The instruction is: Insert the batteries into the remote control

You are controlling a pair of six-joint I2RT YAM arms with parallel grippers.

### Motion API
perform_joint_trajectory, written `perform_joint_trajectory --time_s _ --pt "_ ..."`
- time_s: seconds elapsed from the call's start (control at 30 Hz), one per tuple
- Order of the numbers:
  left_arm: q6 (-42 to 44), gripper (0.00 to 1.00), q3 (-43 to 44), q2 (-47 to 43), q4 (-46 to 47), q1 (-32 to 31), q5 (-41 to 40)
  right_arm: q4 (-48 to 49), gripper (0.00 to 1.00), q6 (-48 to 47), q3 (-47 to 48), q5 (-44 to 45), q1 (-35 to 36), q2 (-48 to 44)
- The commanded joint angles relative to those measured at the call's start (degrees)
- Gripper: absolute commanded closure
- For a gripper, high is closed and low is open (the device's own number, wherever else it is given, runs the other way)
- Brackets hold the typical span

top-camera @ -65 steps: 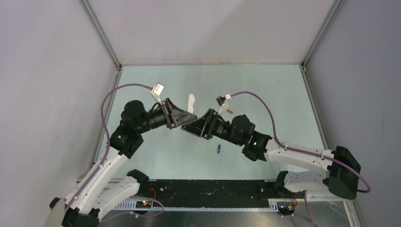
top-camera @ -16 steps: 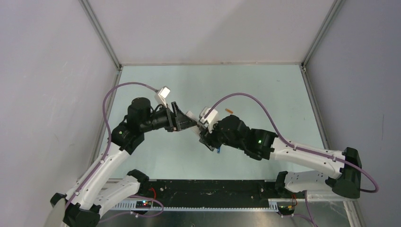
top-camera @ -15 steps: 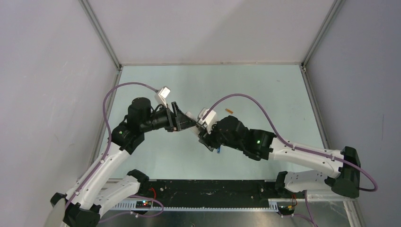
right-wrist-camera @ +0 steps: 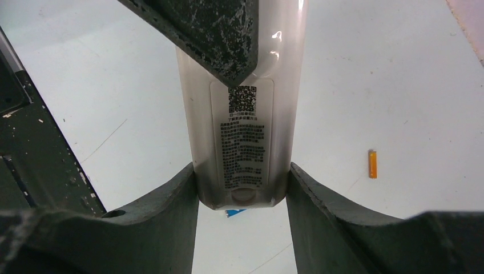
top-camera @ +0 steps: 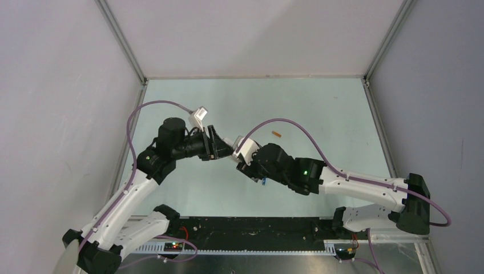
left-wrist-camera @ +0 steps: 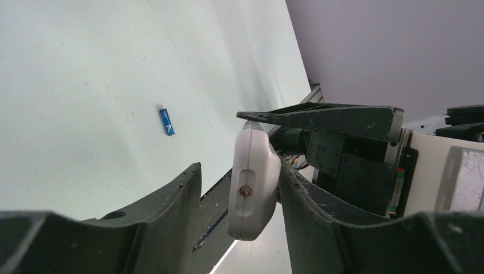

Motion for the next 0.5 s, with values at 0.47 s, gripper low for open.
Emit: perform_joint_trajectory --time_s 0.47 --pt "2.12 0.80 2.31 2.65 -0.74 0.17 0.96 1.17 0.69 -2.77 2.60 -3.19 0.31 -0.49"
